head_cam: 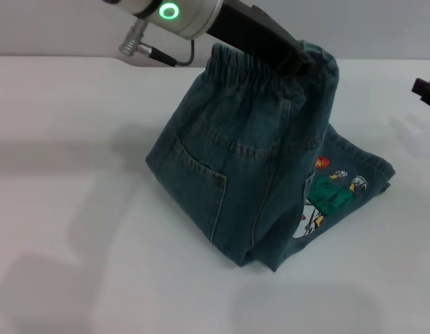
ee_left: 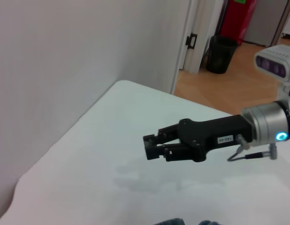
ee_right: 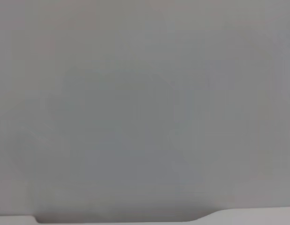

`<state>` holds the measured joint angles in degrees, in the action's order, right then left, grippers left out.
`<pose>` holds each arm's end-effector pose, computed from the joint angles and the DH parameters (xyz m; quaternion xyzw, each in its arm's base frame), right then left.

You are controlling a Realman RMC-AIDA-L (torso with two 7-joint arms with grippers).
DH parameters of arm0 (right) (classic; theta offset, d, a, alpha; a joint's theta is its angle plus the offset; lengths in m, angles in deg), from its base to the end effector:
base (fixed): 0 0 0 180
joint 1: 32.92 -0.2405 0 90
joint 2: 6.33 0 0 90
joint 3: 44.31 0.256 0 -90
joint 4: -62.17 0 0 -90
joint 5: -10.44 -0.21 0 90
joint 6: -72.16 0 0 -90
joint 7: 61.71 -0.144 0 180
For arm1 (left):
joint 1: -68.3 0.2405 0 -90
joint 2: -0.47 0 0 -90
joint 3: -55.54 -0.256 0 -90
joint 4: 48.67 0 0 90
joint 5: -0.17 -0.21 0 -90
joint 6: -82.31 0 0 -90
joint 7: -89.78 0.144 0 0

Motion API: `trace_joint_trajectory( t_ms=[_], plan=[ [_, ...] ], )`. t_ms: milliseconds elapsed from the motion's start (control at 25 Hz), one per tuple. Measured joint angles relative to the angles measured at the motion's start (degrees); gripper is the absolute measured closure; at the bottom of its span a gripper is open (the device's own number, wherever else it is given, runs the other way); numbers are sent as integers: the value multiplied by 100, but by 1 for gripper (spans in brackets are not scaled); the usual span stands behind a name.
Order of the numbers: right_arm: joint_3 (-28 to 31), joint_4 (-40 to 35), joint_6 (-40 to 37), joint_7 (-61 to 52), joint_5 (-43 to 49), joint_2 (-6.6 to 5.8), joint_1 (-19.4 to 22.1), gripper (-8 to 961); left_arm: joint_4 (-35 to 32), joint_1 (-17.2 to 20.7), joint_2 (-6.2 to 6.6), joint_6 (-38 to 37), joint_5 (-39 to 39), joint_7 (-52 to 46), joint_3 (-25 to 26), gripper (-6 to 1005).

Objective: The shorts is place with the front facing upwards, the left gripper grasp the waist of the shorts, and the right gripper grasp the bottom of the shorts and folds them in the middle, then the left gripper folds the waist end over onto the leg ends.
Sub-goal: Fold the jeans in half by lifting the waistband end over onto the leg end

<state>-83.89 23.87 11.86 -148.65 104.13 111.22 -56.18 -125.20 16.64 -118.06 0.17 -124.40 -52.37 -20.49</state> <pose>0.3334 0.3646 0.0620 -0.7748 0.3906 0.2898 0.4039 -0.0145 0.3840 -0.0017 -0.9792 -0.1636 -0.0561 0.1059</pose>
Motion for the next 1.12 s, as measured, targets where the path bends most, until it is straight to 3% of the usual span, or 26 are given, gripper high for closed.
trace_joint_trajectory(
  t_ms=[320,680,1120],
  plan=[
    [1141,28,36,350,-1,22,82,604,77,33,-13,543,96,-71,-485,809],
    [1176,49,27,367,-1,27,131,604,507,-10,-20,1082,213,-80,-789,803],
    [1179,121,61,441,2,50,109,604,518,-75,-29,1638,709,27,-1085,794]
  ],
)
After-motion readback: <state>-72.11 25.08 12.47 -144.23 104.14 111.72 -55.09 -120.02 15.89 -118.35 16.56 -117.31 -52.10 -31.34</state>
